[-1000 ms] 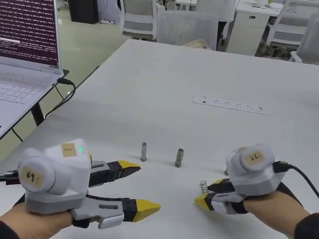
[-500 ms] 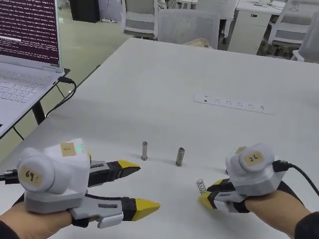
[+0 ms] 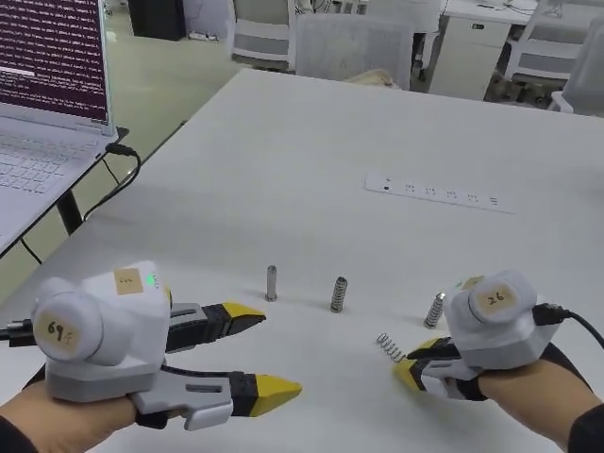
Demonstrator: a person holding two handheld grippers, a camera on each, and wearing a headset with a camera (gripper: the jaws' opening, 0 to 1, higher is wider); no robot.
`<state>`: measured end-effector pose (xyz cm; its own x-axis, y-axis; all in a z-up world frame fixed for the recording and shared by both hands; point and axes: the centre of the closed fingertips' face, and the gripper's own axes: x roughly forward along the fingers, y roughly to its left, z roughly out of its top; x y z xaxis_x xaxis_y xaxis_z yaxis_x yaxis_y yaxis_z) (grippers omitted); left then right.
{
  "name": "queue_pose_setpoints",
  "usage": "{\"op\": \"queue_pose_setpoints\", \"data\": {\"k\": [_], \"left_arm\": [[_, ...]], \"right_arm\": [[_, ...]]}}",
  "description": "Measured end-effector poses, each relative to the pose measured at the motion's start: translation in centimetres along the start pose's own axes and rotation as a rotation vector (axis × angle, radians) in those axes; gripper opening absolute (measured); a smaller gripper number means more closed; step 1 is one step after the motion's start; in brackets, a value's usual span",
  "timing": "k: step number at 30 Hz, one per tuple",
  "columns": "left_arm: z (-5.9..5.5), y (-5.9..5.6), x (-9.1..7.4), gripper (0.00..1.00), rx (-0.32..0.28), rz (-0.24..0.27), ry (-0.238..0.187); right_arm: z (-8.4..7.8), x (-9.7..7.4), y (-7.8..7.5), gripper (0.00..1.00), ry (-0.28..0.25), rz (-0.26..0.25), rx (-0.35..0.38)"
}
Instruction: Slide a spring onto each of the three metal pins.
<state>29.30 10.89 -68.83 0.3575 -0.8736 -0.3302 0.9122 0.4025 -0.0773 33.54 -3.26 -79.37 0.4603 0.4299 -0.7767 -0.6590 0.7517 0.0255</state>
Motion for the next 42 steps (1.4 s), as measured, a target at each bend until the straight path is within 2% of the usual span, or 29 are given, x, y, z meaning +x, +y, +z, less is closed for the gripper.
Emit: {"op": "queue_pose_setpoints", "data": {"k": [14, 19, 23, 27, 35, 39, 42], "left_arm": [[0.0, 0.2, -0.1, 0.47, -0.001, 0.006, -0.001], [0.0, 0.1, -0.1, 0.47, 0.002, 0.004, 0.000], [-0.1, 0.1, -0.1, 0.47, 0.002, 0.002, 0.002], [-0.1, 0.0, -0.1, 0.47, 0.005, -0.001, 0.002], [0.0, -0.5, 0.1, 0.46, 0.017, -0.019, 0.009], [0.0, -0.8, 0.2, 0.45, 0.025, -0.033, 0.014], [0.1, -1.2, 0.3, 0.44, 0.034, -0.049, 0.017]], "right_arm": [[0.0, 0.1, -0.4, 0.09, 0.001, -0.010, -0.033], [0.3, -0.2, 0.0, 0.09, -0.013, 0.005, -0.044], [0.3, -0.6, 0.8, 0.09, -0.011, 0.036, -0.060], [0.7, -1.2, 2.5, 0.08, -0.017, 0.100, -0.090], [2.3, -3.1, 6.5, 0.08, -0.043, 0.232, -0.193], [3.3, -4.0, 7.7, 0.08, -0.066, 0.284, -0.208], [3.9, -4.9, 9.0, 0.08, -0.069, 0.348, -0.267]]}}
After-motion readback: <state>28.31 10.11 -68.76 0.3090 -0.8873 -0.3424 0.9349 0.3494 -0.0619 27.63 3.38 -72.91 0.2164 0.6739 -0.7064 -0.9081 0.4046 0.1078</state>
